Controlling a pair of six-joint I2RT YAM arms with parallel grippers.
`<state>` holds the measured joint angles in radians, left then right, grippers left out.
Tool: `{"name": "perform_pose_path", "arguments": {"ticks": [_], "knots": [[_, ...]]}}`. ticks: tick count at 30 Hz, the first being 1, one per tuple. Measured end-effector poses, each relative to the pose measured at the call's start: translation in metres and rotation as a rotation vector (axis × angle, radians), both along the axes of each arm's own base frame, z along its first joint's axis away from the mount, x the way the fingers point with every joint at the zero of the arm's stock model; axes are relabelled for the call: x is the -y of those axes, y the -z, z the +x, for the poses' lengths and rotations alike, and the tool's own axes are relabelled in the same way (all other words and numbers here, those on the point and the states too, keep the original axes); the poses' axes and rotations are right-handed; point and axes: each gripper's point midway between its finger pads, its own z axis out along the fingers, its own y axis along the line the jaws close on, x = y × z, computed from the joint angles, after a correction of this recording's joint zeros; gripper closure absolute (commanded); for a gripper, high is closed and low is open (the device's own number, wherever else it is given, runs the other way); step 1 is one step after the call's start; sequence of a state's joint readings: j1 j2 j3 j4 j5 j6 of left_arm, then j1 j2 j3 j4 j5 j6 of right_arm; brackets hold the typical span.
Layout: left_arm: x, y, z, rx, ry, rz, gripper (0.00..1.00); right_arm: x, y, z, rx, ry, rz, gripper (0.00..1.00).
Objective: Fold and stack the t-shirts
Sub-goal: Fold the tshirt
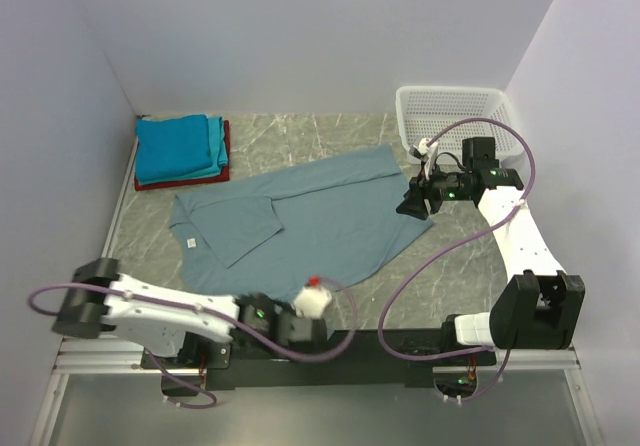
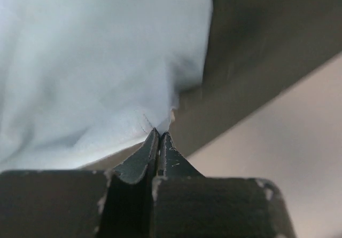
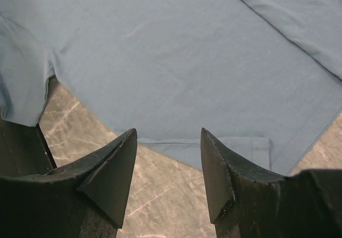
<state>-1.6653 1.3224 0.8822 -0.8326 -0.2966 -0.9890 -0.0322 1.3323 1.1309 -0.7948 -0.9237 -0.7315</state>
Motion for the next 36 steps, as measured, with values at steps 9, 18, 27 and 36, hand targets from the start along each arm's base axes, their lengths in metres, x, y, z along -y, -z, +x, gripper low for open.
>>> {"name": "perform_pose_path", "arguments": {"ticks": [9, 18, 27, 36], "knots": [[-0.012, -0.062, 0.104, 0.140, -0.295, -0.283, 1.00, 0.005, 0.003, 0.002, 0.003, 0.014, -0.028, 0.42], [-0.029, -0.075, 0.135, 0.218, -0.329, -0.292, 0.99, 0.028, 0.048, -0.006, 0.128, -0.177, -0.273, 0.38], [-0.030, -0.085, 0.133, 0.220, -0.314, -0.330, 1.00, 0.053, 0.100, 0.015, 0.283, -0.559, -0.523, 0.40], [-0.030, -0.083, 0.132, 0.209, -0.309, -0.324, 1.00, 0.041, 0.132, 0.088, 0.298, -0.741, -0.686, 0.42]]}}
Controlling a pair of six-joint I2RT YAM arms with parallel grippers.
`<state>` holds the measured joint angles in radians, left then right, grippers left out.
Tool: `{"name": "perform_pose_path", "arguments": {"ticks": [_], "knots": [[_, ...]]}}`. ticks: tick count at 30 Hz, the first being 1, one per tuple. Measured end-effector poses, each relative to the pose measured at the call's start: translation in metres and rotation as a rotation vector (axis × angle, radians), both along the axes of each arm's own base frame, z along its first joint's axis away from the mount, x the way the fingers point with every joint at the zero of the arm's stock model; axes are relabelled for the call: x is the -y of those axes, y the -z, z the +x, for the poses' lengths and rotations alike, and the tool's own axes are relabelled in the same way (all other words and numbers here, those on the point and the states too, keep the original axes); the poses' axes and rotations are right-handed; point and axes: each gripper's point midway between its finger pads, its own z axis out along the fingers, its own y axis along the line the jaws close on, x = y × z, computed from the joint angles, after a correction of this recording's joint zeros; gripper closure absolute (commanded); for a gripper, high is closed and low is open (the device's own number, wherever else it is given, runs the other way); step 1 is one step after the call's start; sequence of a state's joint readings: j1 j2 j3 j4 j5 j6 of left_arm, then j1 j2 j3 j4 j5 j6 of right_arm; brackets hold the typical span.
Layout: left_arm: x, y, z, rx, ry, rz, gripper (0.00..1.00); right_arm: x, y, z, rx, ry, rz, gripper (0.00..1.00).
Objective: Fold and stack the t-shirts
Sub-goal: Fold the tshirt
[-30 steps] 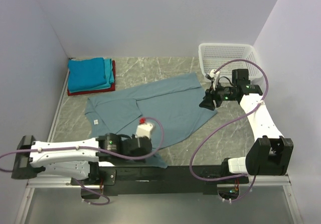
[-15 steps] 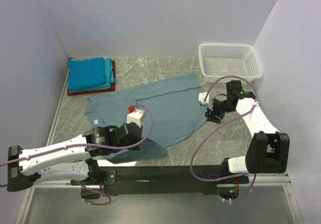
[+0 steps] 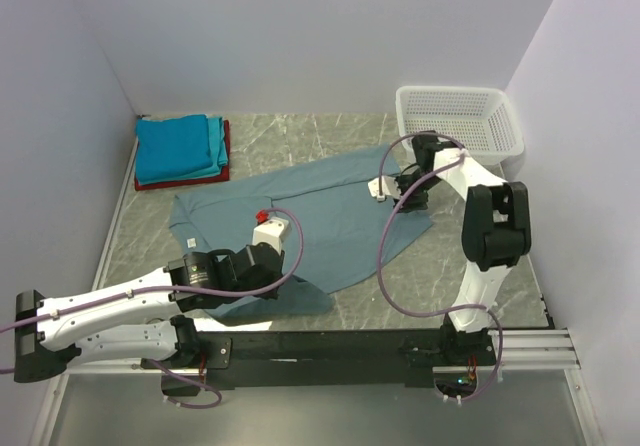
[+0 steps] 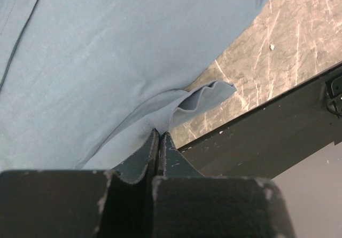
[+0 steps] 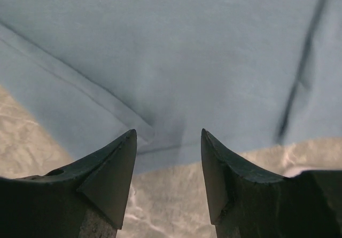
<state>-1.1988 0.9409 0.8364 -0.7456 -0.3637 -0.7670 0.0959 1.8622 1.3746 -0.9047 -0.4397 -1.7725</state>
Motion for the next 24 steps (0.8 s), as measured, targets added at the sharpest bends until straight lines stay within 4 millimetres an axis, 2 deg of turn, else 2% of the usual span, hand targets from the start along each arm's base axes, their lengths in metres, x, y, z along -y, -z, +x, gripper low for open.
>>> {"name": "perform_pose_path", "arguments": {"ticks": [3, 6, 12, 17, 24], "knots": [[0.000, 0.000, 0.000, 0.001, -0.001, -0.001, 1.00, 0.000, 0.016, 0.001, -0.031, -0.021, -0.056, 0.43], [0.001, -0.004, 0.001, 0.006, 0.003, -0.005, 1.00, 0.010, 0.027, -0.001, -0.052, -0.020, -0.117, 0.44], [0.005, -0.018, 0.005, 0.027, 0.009, -0.030, 1.00, 0.020, 0.029, 0.000, -0.051, -0.023, -0.174, 0.45], [0.006, -0.015, 0.006, 0.023, 0.010, -0.018, 1.00, 0.020, 0.030, -0.003, -0.059, -0.038, -0.200, 0.48], [0.007, -0.015, 0.005, 0.018, 0.011, -0.017, 0.99, 0.011, 0.034, -0.007, -0.069, -0.068, -0.208, 0.56]]}}
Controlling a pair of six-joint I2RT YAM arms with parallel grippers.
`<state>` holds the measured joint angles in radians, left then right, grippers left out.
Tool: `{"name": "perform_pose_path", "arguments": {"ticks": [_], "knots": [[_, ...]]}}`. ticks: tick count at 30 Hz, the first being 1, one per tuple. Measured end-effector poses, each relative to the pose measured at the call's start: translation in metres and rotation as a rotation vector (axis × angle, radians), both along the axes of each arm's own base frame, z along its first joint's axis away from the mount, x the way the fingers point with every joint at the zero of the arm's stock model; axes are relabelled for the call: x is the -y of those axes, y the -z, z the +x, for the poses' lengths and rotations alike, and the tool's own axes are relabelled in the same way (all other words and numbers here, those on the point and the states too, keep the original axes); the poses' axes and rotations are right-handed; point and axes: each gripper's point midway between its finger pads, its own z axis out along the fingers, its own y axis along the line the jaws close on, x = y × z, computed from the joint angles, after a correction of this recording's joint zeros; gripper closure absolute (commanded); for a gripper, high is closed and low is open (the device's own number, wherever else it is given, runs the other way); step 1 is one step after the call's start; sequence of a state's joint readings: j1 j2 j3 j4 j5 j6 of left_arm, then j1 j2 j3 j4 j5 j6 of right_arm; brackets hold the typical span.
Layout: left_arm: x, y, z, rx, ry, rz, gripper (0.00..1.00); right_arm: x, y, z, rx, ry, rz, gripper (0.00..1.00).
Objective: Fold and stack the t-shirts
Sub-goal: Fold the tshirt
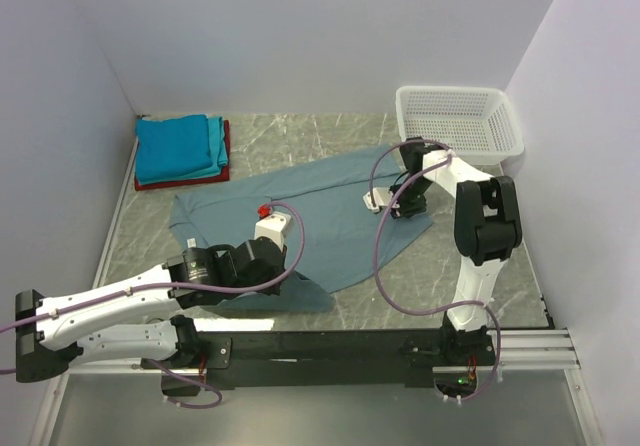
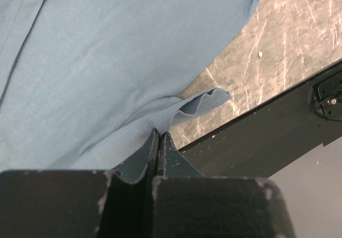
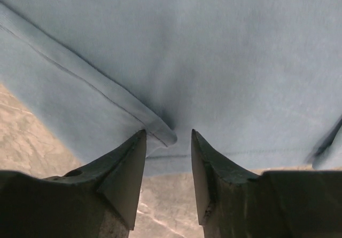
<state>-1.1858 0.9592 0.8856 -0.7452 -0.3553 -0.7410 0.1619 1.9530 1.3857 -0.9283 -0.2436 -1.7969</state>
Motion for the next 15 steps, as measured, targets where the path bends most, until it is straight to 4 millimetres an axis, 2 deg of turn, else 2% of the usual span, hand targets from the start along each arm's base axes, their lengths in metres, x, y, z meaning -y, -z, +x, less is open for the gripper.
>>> {"name": "perform_pose_path", "arguments": {"ticks": [3, 9, 15], "knots": [[-0.0002, -0.0003, 0.0001, -0.001, -0.001, -0.002, 1.00, -0.0022, 0.0006, -0.0007, -0.002, -0.006, -0.001, 0.63], [-0.0006, -0.0005, 0.0008, -0.001, -0.004, -0.003, 0.99, 0.0004, 0.0031, -0.0044, -0.012, -0.008, -0.018, 0.83], [-0.0017, -0.0033, 0.0012, 0.003, -0.006, -0.013, 1.00, 0.0018, 0.0063, -0.0084, -0.022, -0.010, -0.023, 0.93]]}}
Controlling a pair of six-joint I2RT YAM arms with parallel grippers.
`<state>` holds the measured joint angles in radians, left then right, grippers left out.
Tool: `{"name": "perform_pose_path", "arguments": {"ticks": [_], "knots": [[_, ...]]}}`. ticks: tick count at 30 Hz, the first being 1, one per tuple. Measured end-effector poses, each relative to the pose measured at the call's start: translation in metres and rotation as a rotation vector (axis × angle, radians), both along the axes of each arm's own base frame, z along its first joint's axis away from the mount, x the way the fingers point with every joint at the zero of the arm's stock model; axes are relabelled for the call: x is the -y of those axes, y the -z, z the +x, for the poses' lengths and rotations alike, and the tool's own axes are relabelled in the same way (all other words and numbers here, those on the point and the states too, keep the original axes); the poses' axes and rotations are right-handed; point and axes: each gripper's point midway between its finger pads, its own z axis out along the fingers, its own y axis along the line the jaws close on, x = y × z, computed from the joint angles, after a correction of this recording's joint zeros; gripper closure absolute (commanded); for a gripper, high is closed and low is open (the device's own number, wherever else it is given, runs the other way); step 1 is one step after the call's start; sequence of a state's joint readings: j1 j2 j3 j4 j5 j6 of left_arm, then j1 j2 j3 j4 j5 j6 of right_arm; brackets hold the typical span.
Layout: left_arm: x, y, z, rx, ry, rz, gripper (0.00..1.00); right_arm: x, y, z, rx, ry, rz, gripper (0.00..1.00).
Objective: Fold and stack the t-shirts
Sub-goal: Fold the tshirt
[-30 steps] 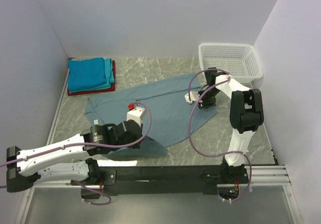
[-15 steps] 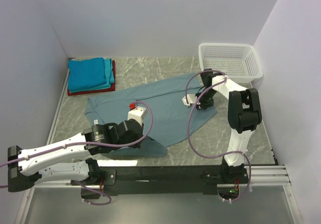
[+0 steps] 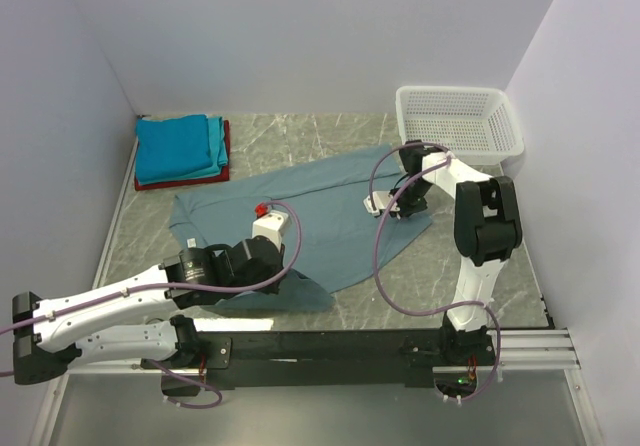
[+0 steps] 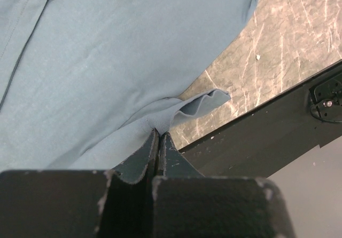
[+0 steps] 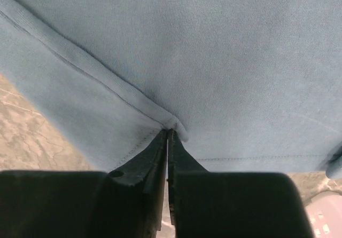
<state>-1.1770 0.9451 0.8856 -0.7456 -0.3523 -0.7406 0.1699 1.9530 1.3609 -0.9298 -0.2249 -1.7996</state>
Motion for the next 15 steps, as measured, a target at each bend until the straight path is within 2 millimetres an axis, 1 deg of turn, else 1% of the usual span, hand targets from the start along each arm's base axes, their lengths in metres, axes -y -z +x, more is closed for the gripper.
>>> {"name": "perform_pose_path", "arguments": {"ticks": [2, 3, 5, 6, 8, 15], "knots": [[-0.0003, -0.0010, 0.0000, 0.001, -0.001, -0.004, 0.99, 0.0001, -0.0006, -0.0006, 0.001, 0.002, 0.002, 0.92], [-0.0005, -0.0015, -0.0001, 0.002, -0.001, -0.006, 0.99, 0.0002, -0.0007, -0.0017, 0.000, 0.004, 0.005, 0.83], [-0.0008, -0.0027, -0.0002, 0.004, -0.001, -0.010, 0.99, 0.0007, -0.0017, -0.0030, -0.001, 0.013, 0.011, 0.71], [-0.0010, -0.0032, -0.0002, 0.005, -0.001, -0.012, 0.99, 0.0011, -0.0027, -0.0039, 0.000, 0.016, 0.013, 0.63], [-0.0011, -0.0038, -0.0002, 0.006, -0.001, -0.015, 0.99, 0.0016, -0.0051, -0.0058, 0.001, 0.023, 0.020, 0.60], [-0.0010, -0.0038, -0.0003, 0.005, 0.000, -0.015, 0.99, -0.0002, -0.0074, -0.0060, 0.003, 0.032, 0.033, 0.59]]}}
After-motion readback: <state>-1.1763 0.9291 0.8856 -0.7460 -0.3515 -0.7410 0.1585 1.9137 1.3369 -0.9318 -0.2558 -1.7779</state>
